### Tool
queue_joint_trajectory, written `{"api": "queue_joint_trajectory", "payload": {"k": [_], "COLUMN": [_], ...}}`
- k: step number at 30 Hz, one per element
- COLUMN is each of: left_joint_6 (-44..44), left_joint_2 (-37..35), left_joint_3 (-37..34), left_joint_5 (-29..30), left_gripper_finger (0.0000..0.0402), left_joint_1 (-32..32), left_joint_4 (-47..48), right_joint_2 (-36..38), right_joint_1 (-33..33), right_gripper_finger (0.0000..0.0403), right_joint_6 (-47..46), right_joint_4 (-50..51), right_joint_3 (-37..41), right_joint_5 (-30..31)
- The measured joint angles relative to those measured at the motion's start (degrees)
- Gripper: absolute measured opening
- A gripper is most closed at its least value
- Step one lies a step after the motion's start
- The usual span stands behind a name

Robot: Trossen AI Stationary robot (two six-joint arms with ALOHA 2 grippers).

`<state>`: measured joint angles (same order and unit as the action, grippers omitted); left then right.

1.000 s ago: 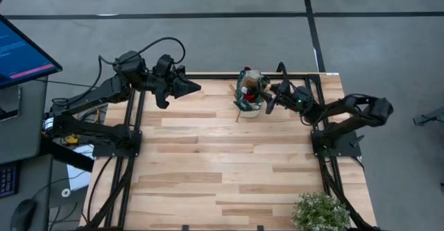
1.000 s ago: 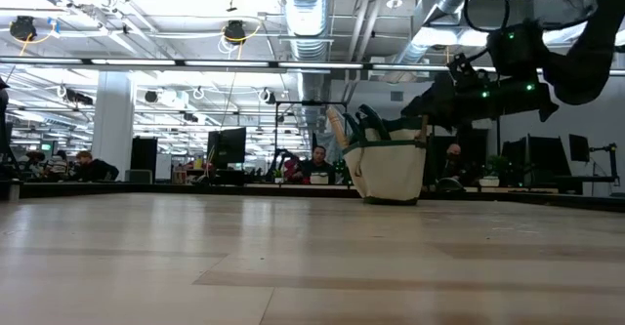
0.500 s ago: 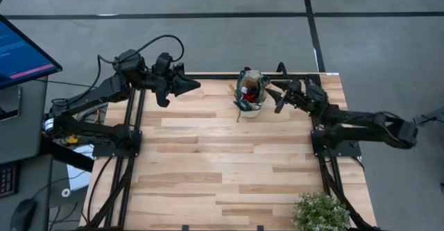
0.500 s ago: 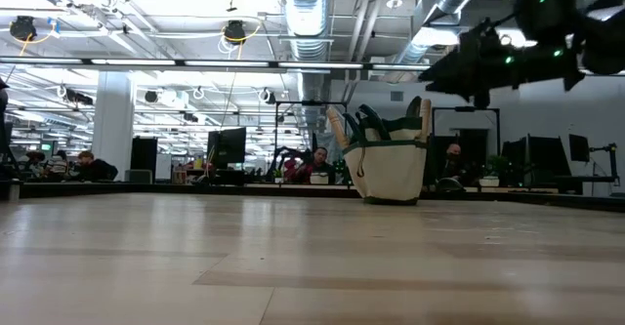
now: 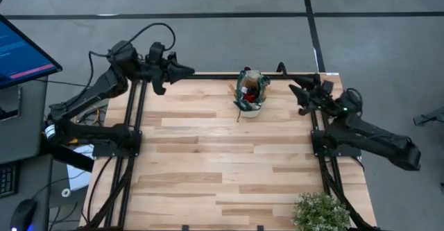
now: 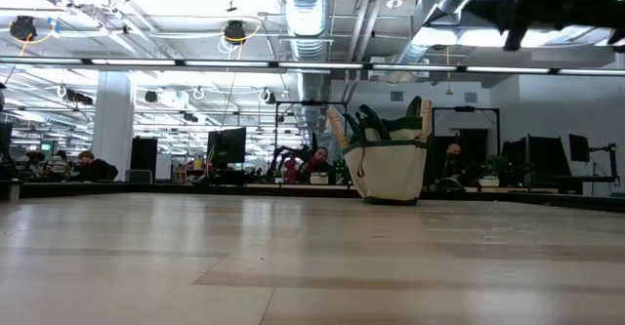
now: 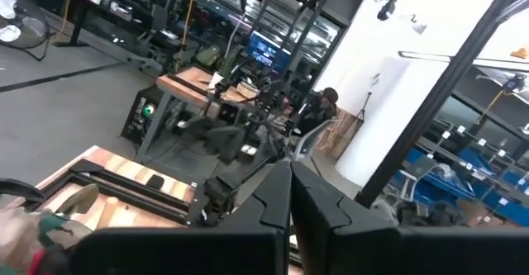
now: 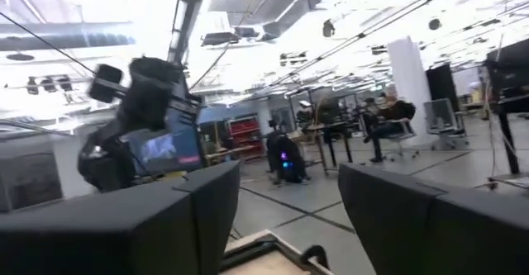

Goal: Pick & Place Garden tools in Gardening bag
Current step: Return to Home Position

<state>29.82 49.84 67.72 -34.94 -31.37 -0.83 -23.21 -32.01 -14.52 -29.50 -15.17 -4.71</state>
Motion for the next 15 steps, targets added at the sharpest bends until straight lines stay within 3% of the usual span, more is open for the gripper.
{"api": "queue_joint_trajectory", "payload": {"k": [8,13,15], "left_joint_6": [-3.10,-12.62,-15.42], "left_joint_2": [-0.32,-1.19,-1.83], "left_joint_3": [0.00,0.02,0.02], "left_joint_5": [-3.48,-3.47,-3.50], "left_gripper_finger": [0.0008,0.0008,0.0008], "left_joint_1": [-7.16,-10.38,-11.43], "left_joint_4": [6.53,14.22,16.64], "right_joint_2": [5.24,3.98,3.93], "right_joint_1": [5.45,10.57,12.43], "right_gripper_finger": [0.0134,0.0025,0.0010], "right_joint_6": [3.17,9.48,11.29], "right_joint_4": [29.21,34.82,35.28], "right_joint_3": [-13.28,-16.45,-16.45], "right_joint_5": [-3.28,-3.98,-3.92]}}
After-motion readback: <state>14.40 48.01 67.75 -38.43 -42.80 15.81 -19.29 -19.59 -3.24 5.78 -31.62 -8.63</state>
